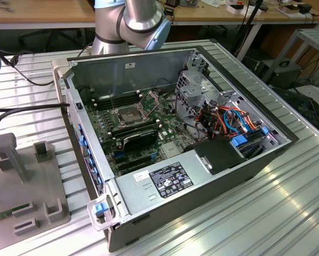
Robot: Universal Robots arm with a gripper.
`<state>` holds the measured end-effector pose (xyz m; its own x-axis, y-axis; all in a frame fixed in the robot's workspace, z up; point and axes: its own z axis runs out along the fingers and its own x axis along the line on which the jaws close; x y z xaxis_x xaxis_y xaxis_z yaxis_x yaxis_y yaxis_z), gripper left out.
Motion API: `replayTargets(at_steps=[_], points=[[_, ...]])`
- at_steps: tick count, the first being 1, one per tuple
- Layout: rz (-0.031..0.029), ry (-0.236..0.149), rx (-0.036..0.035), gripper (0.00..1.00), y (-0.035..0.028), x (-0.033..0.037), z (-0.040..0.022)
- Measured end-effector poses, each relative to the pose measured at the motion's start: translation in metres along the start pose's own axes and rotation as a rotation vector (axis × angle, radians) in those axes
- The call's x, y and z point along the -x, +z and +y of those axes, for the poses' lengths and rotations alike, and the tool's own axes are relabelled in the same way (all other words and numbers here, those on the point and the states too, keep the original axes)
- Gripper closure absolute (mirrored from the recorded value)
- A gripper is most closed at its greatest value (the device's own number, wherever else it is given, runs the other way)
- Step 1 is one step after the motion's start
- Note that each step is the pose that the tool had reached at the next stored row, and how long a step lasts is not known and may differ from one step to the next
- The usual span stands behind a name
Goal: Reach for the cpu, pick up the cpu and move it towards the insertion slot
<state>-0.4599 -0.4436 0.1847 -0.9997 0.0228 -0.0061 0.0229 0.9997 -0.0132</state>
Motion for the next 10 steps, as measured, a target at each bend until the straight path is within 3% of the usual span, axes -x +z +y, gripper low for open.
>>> replayTargets(at_steps=[2,3,10], points=[[0.0002,0.000,-0.0002,0.27,0.0000,0.0000,-0.0001],[0.0002,0.000,-0.0001,0.35,0.0000,0.0000,-0.0001],[0.0019,0.000,0.0000,0.35,-0.0018,0.0001,-0.0001]])
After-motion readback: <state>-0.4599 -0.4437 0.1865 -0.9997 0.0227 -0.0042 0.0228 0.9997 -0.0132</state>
